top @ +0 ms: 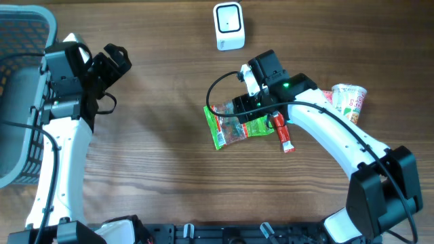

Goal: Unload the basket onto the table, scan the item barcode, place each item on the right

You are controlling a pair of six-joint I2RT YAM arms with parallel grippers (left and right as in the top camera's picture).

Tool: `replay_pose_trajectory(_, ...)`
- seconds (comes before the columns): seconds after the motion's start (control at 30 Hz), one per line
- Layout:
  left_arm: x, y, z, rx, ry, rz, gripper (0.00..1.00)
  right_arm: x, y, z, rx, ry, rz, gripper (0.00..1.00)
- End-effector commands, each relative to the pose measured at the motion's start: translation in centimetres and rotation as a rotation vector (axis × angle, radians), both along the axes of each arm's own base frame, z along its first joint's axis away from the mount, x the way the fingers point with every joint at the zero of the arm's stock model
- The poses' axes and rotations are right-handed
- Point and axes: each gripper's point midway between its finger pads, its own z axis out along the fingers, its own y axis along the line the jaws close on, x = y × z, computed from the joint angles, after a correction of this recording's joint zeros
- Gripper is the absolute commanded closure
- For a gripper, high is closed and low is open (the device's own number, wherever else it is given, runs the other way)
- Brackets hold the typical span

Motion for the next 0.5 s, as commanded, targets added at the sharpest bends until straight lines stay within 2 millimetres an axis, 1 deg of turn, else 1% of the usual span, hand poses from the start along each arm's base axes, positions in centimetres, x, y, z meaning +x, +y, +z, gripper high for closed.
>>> replay_pose_trajectory(0.0, -1.8, -4.8, -0.9, -0.172, 0.068, -0.195, 0.0, -0.2, 0.1, 0.2, 0.02, 0.018, -0.013, 0.21)
replay_pose_trajectory(0.03, -2.5, -6.2, -1.4, -0.193, 0.101, -0.252, 0.0, -0.3, 0.1, 0.2, 0.018, 0.021, -0.013, 0.21)
replay_pose_trajectory(0.07, -3.3, -7.6, -2.3, -0.202, 0.154, -0.285, 0.03, -0.3, 0.0, 0.2, 0.017, 0.022, -0.014, 0.21)
replay_pose_trajectory(0.1, -4.6, -9.2, -3.7, -0.19, 0.233, -0.324, 0.21, -0.3, -0.1, 0.1, 0.018, 0.025, -0.02, 0.21)
replay_pose_trajectory(0.13, -5.6, -10.7, -5.1, -0.163, 0.3, -0.352, 0.36, -0.3, -0.3, 0.1, 0.017, 0.027, -0.025, 0.21)
replay_pose_trajectory(0.2, -7.0, -13.4, -7.8, -0.066, 0.4, -0.418, 0.87, 0.0, -0.8, 0.0, 0.031, 0.043, -0.059, 0.21)
replay_pose_trajectory(0.23, -7.5, -14.6, -9.3, -0.009, 0.439, -0.445, 0.96, 0.0, -0.8, 0.0, 0.054, 0.057, -0.061, 0.21)
replay_pose_trajectory(0.3, -8.1, -17.3, -11.8, 0.065, 0.495, -0.508, 0.96, 0.1, -0.9, 0.0, 0.11, 0.091, -0.068, 0.21)
replay_pose_trajectory(0.33, -8.2, -18.9, -13.0, 0.063, 0.514, -0.529, 0.96, 0.2, -1.1, -0.2, 0.119, 0.104, -0.074, 0.21)
replay_pose_trajectory(0.37, -8.2, -20.0, -14.0, 0.062, 0.524, -0.546, 0.96, 0.2, -1.3, -0.6, 0.114, 0.112, -0.079, 0.21)
replay_pose_trajectory(0.4, -8.1, -21.0, -15.0, 0.064, 0.53, -0.565, 0.96, 0.2, -1.3, -0.9, 0.11, 0.12, -0.077, 0.21)
replay_pose_trajectory(0.47, -8.1, -22.4, -16.5, 0.071, 0.537, -0.599, 0.96, 0.1, -1.3, -1.9, 0.1, 0.143, -0.079, 0.22)
